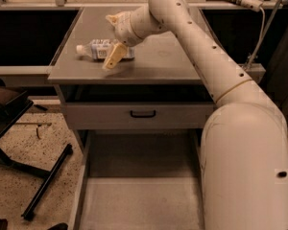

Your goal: Pick blue plastic bottle from middle drawer and place on counter

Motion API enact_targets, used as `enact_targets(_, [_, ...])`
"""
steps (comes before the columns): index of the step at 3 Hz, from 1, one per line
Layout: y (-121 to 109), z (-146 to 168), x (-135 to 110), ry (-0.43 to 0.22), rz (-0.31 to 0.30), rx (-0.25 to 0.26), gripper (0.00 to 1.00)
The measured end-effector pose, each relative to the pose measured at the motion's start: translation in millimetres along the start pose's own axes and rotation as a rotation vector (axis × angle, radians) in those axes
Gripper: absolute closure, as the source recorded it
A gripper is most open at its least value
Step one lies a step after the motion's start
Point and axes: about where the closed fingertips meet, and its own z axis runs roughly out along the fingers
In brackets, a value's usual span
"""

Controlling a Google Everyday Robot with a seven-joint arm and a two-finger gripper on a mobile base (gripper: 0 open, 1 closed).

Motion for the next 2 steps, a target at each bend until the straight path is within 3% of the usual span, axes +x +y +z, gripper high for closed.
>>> enact_targets(1, [-10.3, -8.9, -14.6, 0.012, -0.036, 0.009, 0.00])
enact_targets(2, [-43.5, -51.6, -59.7, 0.074, -0.139, 0.075, 0.00])
